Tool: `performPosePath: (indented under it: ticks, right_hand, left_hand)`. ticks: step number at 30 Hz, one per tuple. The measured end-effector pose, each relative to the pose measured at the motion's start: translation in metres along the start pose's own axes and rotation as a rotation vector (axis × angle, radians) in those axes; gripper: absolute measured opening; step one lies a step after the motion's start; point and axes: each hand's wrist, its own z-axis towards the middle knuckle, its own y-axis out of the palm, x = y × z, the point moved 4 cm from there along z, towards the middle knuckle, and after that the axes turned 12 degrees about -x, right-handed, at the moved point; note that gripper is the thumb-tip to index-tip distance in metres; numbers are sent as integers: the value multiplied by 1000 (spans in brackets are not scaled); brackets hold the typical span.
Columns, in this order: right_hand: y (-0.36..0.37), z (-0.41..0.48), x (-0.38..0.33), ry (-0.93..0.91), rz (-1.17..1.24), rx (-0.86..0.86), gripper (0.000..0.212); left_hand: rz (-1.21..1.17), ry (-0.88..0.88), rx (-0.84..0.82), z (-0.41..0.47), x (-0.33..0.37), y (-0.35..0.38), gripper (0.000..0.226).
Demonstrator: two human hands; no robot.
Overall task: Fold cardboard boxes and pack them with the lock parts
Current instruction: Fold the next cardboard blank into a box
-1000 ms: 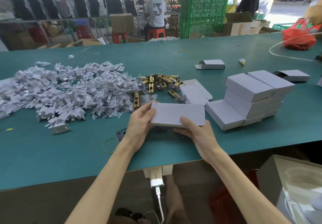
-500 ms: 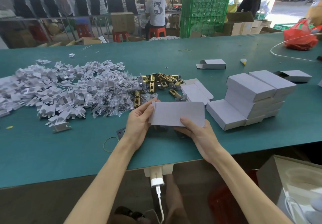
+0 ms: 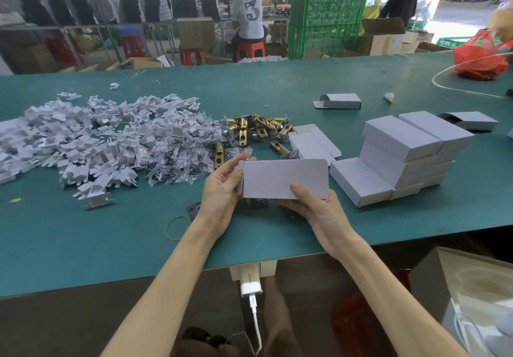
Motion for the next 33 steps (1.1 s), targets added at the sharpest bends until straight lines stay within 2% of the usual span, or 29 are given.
performPosePath:
  ticks: [6,10,16,20,26,29,33]
  right_hand:
    - [0,0,0,6,-22,9,31]
    - [3,0,0,-12,-36,-1,16]
    - [-2,1,-2,-64,53,36,25]
    - [-1,0,-2,-68,46,40,26]
    - [5,0,1,-25,-98,50,22]
    - [8,0,2,-18,-146,64,23]
    - [9,0,3,-21,-173,84,19]
  left_hand:
    - [23,14,-3,0,0,0,30]
    - [68,19,-10,0,0,2,31]
    - [158,25,-131,-3,2,7,51]
    - [144,-1,-149,-3,1,9,53]
    - [41,-19,-121,-2,1,5,52]
    - [88,-45,-168,-3,-1,10,52]
    - [156,-78,-226,-5,-3,15,72]
